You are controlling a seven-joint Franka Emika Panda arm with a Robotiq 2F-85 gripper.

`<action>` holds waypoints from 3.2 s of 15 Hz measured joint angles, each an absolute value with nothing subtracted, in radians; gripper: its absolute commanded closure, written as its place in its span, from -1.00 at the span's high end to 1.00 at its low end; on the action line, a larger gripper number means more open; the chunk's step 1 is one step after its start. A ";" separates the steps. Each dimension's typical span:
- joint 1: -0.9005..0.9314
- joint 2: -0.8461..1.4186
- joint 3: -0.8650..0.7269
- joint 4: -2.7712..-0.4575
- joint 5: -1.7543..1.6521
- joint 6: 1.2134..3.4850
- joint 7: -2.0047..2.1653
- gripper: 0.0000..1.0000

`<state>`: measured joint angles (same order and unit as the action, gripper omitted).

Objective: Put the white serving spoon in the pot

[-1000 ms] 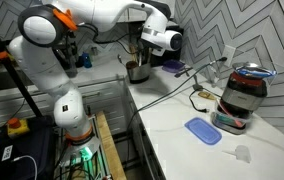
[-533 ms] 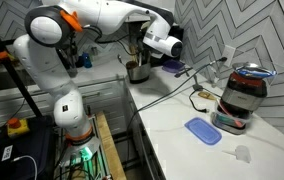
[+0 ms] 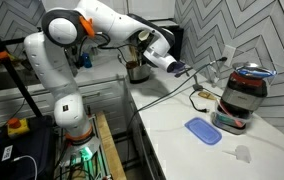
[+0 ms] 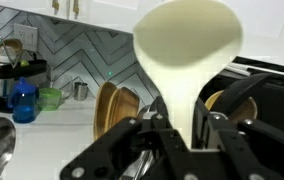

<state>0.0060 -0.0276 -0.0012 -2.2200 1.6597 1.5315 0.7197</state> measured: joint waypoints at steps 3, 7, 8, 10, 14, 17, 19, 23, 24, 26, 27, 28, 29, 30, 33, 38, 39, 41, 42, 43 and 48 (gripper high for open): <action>0.008 -0.023 0.002 -2.224 1.660 1.530 0.715 -0.85; 0.007 0.006 0.002 -2.226 1.655 1.530 0.733 -0.85; 0.008 0.023 0.003 -2.226 1.655 1.530 0.732 -0.85; 0.012 0.062 0.006 -2.225 1.655 1.530 0.724 -0.85; 0.017 0.120 0.012 -2.218 1.655 1.532 0.709 -0.85; 0.018 0.135 0.012 -2.206 1.655 1.555 0.709 -0.85; 0.018 0.136 0.012 -2.199 1.655 1.582 0.709 -0.85; 0.021 0.140 0.013 -2.189 1.646 1.613 0.733 -0.85; 0.024 0.144 0.013 -2.185 1.644 1.618 0.740 -0.85; 0.030 0.157 0.014 -2.176 1.640 1.621 0.752 0.08; 0.033 0.163 0.015 -2.172 1.638 1.622 0.759 0.07; 0.036 0.168 0.015 -2.169 1.633 1.622 0.765 0.13; 0.038 0.171 0.016 -2.168 1.625 1.622 0.770 0.26; 0.039 0.173 0.016 -2.166 1.617 1.622 0.772 0.43; 0.038 0.169 0.015 -2.162 1.594 1.624 0.773 0.88; 0.031 0.092 0.001 -2.175 1.515 1.651 0.791 1.00; 0.031 0.069 0.000 -2.180 1.485 1.670 0.816 1.00; 0.033 0.028 0.004 -2.186 1.417 1.734 0.895 1.00; 0.036 0.009 0.007 -2.187 1.384 1.769 0.938 1.00; 0.037 -0.009 0.011 -2.188 1.353 1.807 0.978 1.00; 0.033 -0.153 0.024 -2.257 1.264 2.046 1.126 1.00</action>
